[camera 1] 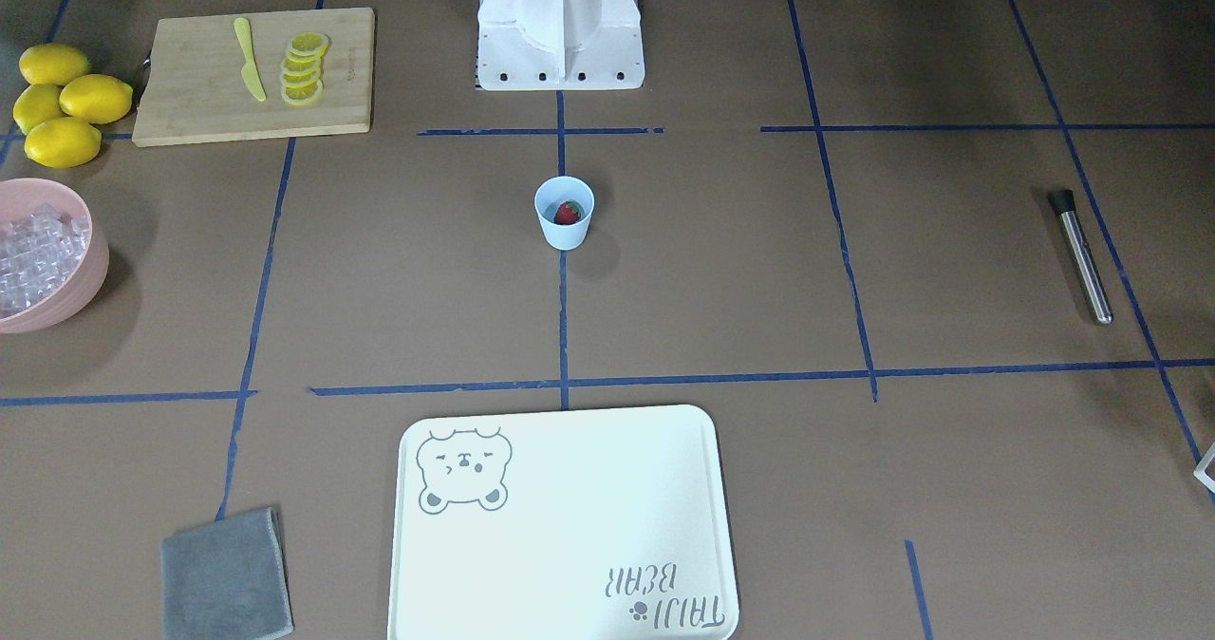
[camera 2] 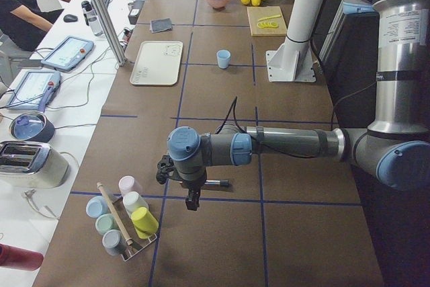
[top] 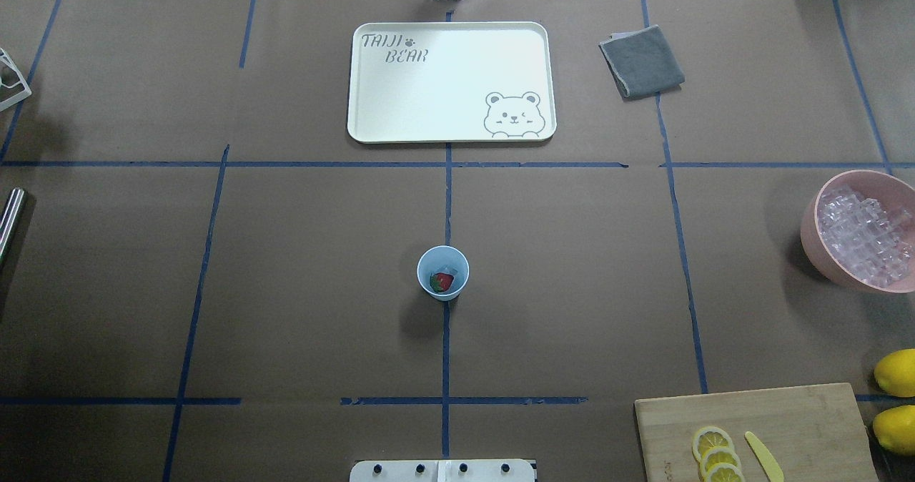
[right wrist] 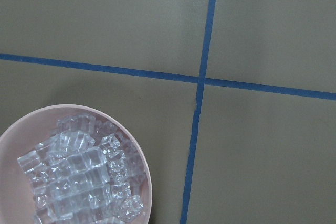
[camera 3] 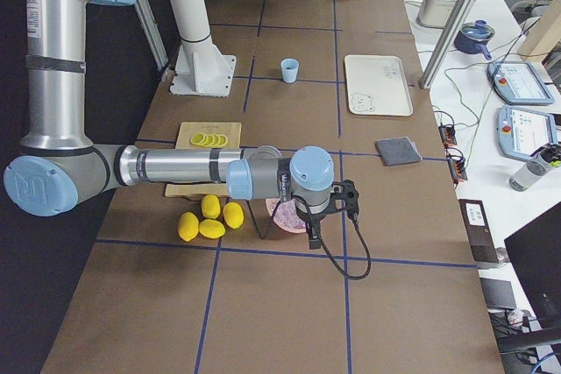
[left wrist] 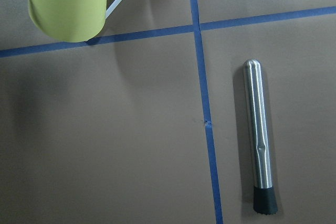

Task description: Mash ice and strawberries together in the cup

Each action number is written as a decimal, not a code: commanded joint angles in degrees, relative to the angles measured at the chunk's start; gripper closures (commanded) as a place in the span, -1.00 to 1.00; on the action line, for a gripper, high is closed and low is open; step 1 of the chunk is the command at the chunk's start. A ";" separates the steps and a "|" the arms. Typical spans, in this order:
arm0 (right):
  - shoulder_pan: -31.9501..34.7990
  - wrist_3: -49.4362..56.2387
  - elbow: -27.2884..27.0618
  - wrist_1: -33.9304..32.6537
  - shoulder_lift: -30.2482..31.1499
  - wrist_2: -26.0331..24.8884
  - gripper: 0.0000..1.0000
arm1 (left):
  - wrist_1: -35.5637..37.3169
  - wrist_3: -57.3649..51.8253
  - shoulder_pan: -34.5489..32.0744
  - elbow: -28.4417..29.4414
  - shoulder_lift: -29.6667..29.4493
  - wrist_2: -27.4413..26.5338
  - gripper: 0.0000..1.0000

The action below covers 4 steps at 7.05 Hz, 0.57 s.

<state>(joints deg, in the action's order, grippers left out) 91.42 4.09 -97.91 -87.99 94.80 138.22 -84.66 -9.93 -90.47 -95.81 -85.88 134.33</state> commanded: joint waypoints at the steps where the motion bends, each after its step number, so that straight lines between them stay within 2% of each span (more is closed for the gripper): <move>1: -0.11 -0.05 0.44 0.36 -0.06 -0.06 -0.99 | -0.07 0.00 -0.33 0.01 0.01 -0.04 -1.00; 4: -0.11 0.04 0.44 0.37 -0.06 -0.06 -0.99 | -0.33 -0.35 -0.33 0.01 0.09 -0.04 -1.00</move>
<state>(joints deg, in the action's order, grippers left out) 91.32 4.10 -97.47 -87.63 94.75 138.16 -84.91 -10.16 -90.78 -95.80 -85.84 134.30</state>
